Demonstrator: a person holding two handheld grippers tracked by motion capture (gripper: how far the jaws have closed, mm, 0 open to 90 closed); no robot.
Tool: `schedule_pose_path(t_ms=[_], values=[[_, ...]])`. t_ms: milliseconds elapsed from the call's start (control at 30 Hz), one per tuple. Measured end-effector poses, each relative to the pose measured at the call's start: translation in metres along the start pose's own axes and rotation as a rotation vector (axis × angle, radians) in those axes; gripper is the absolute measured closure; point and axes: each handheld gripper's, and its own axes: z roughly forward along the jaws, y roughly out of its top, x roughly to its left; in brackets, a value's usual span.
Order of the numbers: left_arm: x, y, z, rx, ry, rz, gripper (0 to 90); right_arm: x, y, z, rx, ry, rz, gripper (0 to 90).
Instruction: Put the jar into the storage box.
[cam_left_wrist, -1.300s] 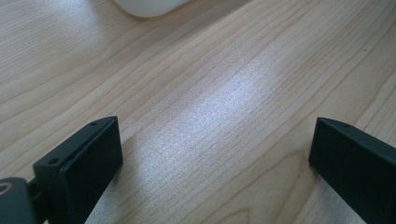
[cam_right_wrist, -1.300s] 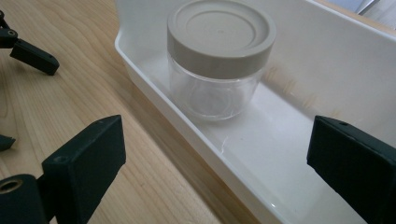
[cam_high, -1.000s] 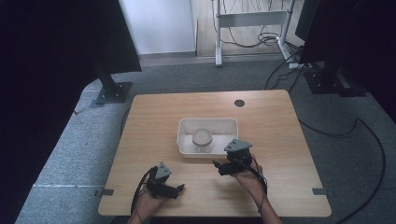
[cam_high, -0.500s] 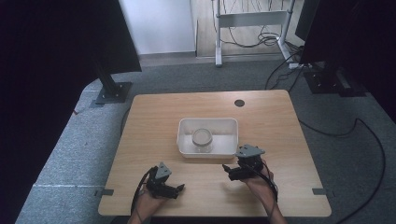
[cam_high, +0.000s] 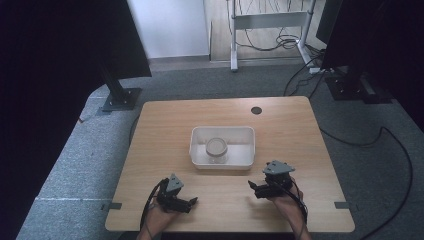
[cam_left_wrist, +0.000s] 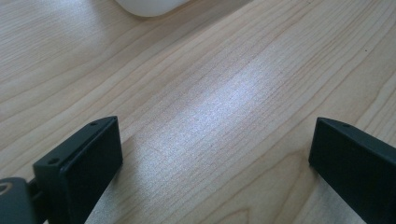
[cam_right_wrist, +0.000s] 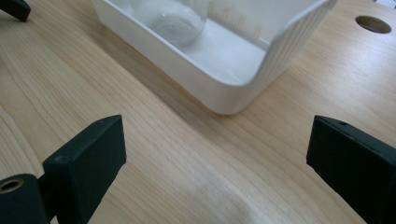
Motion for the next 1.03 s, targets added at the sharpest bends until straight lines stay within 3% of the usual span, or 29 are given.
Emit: schedule_pose_path(t_ms=[433,1033], values=[[0.000,0.000,0.000,-0.001,0.000,-0.001,2.4,-0.008,-0.029,-0.013,0.030,-0.030,0.046,4.4],[0.000,0.000,0.000,0.002,0.000,0.002,2.3,-0.016,-0.062,-0.019,0.128,-0.082,0.091,4.4]])
